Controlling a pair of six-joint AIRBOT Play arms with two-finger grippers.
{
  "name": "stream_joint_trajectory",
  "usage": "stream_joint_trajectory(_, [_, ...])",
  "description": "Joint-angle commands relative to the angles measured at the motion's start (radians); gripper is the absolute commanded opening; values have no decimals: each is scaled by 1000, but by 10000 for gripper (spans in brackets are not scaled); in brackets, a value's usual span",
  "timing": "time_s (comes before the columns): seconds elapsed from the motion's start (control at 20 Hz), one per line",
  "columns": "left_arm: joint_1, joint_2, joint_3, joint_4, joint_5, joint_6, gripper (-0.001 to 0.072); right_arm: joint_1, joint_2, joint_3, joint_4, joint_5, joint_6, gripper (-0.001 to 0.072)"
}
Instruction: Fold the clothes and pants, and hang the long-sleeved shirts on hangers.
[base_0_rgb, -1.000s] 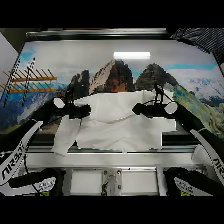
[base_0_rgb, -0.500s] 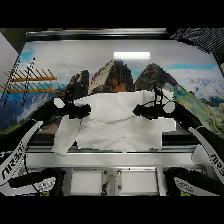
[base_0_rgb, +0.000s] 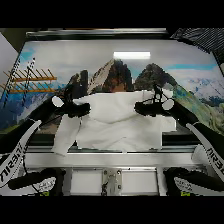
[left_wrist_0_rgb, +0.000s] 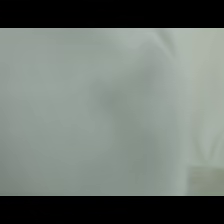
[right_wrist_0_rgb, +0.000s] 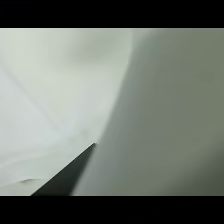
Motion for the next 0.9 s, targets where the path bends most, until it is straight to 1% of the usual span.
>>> stream_joint_trajectory(0.0, [46,95,88,-1,-73,2,10,-39,76,151,-192,207,-18,21])
stream_joint_trajectory(0.15, [85,282,199,0,-165,2,11,-77,217,330,-392,436,21,21])
stream_joint_trajectory(0.25, [85,402,219,2,-247,5,11,-74,320,348,-507,547,56,21])
stream_joint_trajectory(0.3, [83,453,205,-1,-302,3,11,-74,359,338,-537,622,71,21])
stream_joint_trajectory(0.35, [73,501,175,1,-361,-13,11,-74,393,310,-541,709,87,21])
stream_joint_trajectory(0.45, [29,588,67,1,-492,-91,10,-69,448,215,-530,845,125,21])
stream_joint_trajectory(0.6, [-84,673,-121,1,-632,-187,10,-51,483,44,-526,1004,174,21])
stream_joint_trajectory(0.65, [-126,689,-180,0,-659,-226,10,-49,483,2,-526,1046,188,21])
stream_joint_trajectory(0.75, [-211,691,-259,-3,-666,-277,10,-49,474,-37,-526,1073,199,21])
stream_joint_trajectory(0.85, [-259,626,-275,1,-644,-270,10,-50,435,-30,-526,1075,199,21])
